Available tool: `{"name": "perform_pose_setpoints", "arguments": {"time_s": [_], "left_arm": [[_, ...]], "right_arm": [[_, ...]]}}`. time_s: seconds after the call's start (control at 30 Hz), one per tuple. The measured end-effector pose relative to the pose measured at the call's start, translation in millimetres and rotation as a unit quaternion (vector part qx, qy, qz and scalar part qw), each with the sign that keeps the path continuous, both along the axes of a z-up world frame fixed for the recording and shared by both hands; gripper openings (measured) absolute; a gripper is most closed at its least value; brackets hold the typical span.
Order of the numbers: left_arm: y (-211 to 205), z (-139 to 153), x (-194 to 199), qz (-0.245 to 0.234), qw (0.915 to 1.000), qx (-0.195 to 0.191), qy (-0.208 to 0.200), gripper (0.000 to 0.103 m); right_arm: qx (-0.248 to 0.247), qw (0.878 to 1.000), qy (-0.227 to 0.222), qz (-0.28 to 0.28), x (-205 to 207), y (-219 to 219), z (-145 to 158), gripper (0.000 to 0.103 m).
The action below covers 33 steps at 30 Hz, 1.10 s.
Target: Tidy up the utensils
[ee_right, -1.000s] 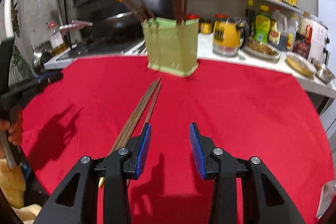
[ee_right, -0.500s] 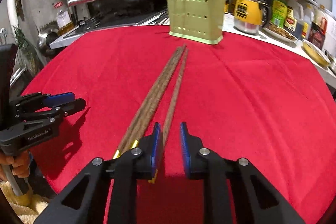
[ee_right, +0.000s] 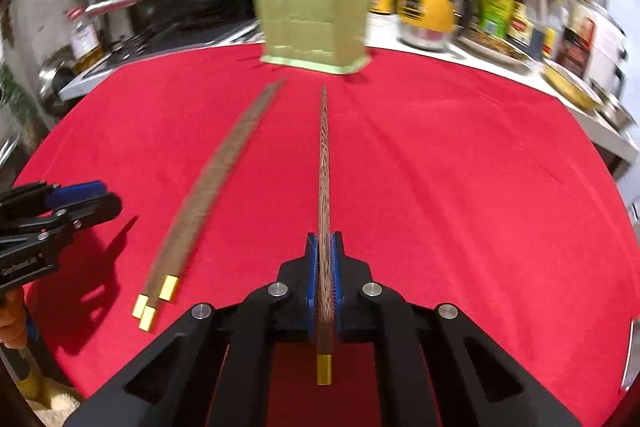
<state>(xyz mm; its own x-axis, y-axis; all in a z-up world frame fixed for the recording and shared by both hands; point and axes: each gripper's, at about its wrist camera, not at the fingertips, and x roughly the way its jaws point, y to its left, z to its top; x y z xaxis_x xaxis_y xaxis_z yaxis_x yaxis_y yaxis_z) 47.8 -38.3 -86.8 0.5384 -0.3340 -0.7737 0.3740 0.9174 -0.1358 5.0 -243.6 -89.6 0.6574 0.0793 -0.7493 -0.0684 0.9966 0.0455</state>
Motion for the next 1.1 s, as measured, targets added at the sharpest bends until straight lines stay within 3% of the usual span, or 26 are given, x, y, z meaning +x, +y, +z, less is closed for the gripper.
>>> {"name": "perform_pose_setpoints", "arguments": {"time_s": [0.33,0.57,0.73,0.8,0.87,1.1], "left_arm": [[-43,-6,10,-0.037,0.9991,-0.005,0.020,0.038],[-56,-7,10,-0.029,0.9978,0.060,0.000,0.037],[-68,-9,5,-0.049,0.9913,0.119,-0.028,0.036],[-65,-10,7,-0.042,0.9887,0.138,-0.038,0.007],[-56,-11,10,-0.032,0.9867,0.152,-0.049,0.007],[-7,-9,20,0.028,0.9881,0.146,-0.040,0.007]], "right_arm": [[-0.005,0.999,-0.004,-0.042,-15,-41,-1,0.007],[0.000,0.999,-0.008,-0.039,-16,-42,-2,0.008],[-0.005,1.000,-0.010,-0.028,-13,-34,-3,0.009],[-0.013,0.999,-0.012,-0.026,-12,-32,-3,0.009],[-0.014,0.999,-0.016,-0.025,-11,-31,-4,0.008],[-0.013,1.000,-0.013,-0.014,-7,-22,-3,0.007]]}}
